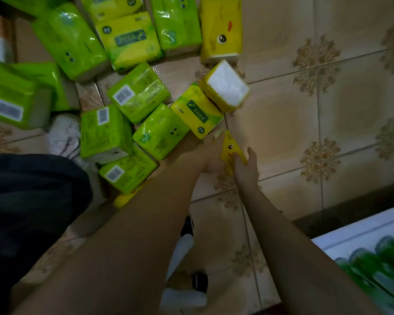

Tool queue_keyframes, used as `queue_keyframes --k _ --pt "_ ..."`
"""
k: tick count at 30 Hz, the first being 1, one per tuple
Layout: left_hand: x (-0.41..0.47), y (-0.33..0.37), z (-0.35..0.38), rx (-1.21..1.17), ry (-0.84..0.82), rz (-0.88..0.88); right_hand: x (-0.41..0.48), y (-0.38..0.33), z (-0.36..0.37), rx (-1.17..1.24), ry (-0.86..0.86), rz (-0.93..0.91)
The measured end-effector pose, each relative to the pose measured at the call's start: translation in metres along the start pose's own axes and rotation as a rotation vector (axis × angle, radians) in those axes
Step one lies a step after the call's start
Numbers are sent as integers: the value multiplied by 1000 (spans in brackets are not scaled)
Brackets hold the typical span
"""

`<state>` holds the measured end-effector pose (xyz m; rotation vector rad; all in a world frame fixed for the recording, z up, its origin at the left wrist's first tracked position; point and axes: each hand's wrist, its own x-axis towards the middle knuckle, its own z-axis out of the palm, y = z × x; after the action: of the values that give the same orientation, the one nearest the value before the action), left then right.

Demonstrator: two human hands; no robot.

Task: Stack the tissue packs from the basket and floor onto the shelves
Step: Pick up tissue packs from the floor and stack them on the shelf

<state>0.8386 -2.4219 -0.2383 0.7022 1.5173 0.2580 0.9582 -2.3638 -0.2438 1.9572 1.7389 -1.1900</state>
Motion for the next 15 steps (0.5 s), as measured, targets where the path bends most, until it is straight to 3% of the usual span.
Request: queue_keyframes --k 8,15 --pt "-36 -4 -6 -284 222 -58 -43 -22 -2 122 146 -47" --pt "-130 35 -49 -532 532 211 -117 -104 -39 322 220 -355"
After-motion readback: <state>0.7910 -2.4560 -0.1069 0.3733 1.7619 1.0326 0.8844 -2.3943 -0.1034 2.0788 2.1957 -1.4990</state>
